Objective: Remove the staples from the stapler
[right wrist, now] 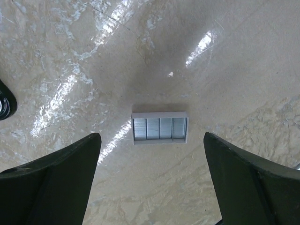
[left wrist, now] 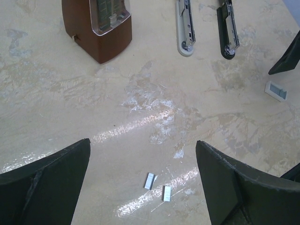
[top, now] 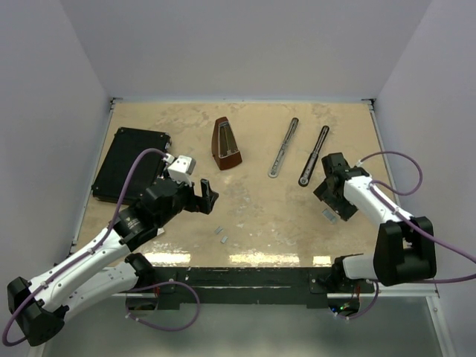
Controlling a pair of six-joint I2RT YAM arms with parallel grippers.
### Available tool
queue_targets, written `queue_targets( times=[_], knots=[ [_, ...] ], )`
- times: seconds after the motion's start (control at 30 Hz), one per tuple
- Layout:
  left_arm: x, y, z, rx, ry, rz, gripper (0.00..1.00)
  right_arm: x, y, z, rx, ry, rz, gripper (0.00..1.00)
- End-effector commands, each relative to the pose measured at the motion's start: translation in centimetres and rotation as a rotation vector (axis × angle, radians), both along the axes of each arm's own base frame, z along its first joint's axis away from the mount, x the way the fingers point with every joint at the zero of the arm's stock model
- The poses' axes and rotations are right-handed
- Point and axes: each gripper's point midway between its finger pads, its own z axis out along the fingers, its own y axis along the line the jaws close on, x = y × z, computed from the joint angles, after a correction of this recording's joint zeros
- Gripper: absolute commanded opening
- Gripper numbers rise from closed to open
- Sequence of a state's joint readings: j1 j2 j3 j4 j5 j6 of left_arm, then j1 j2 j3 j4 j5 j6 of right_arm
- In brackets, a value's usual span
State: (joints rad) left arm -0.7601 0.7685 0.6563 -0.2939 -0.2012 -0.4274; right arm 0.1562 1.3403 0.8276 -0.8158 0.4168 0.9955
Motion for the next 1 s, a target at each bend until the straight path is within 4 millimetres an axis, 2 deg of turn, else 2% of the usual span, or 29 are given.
queue_targets(
  times=[0.0,0.13,0.17,0.33,0.97],
  knots=[
    [0.2,-0.4,0.9,-0.03,-0.024,-0.007,0.98,0.8,0.1,-1.0,0.015,-0.034,-0.031,0.95],
    [0.3,-0.6,0.8,-0.029,-0.021,-0.015,0.98,0.4,0.1,-2.0,0.017,-0.019,-0.023,0.95],
    [0.2,-0.7,0.8,-0.028,-0.019,-0.016,0.98,1.0,0.3,-2.1,0.024,-0.039,0.001,0.95],
    [0.3,-0.7,0.6,-0.023,-0.016,-0.014,0.98,0.2,0.2,-3.4,0.026,0.0,-0.008,0.93],
    [0.3,-0.9,-0.1,-0.006,0.006,-0.019,0.98,-0.5,-0.5,-2.7,0.003,-0.048,-0.023,0.75]
  ],
)
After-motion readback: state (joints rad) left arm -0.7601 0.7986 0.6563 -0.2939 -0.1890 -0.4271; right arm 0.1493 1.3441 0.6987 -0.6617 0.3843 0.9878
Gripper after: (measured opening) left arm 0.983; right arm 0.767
